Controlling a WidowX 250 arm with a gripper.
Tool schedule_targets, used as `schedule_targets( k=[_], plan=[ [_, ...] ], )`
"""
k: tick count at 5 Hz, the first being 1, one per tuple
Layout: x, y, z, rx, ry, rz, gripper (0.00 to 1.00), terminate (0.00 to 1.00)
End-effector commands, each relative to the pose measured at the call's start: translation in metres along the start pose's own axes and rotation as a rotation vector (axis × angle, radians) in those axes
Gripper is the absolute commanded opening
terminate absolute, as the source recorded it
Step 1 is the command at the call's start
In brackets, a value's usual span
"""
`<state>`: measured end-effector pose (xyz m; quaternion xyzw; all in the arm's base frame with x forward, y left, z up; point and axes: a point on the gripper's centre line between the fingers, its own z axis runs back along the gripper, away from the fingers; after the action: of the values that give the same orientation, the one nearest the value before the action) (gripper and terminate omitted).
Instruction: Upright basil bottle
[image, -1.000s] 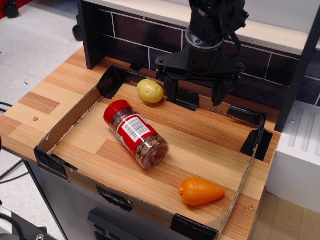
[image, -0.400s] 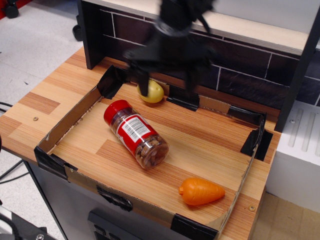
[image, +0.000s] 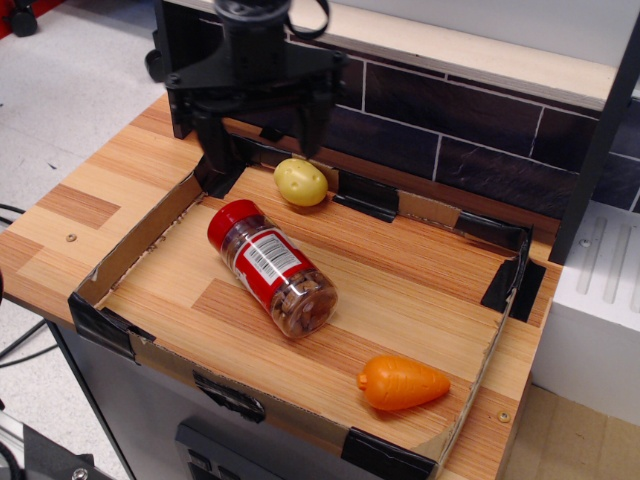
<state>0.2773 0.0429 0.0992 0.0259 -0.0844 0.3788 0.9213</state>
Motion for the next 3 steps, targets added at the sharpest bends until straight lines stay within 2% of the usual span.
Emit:
schedule_targets(
  k=[1,2,3],
  plan=[
    [0.017,0.019,-0.015,-0.025,0.015,0.121,1.00,0.00],
    [0.018,0.019,-0.027,-0.026,-0.007,0.141,1.00,0.00],
    [0.015,0.017,-0.038,-0.021,0.002,0.160,1.00,0.00]
  ],
)
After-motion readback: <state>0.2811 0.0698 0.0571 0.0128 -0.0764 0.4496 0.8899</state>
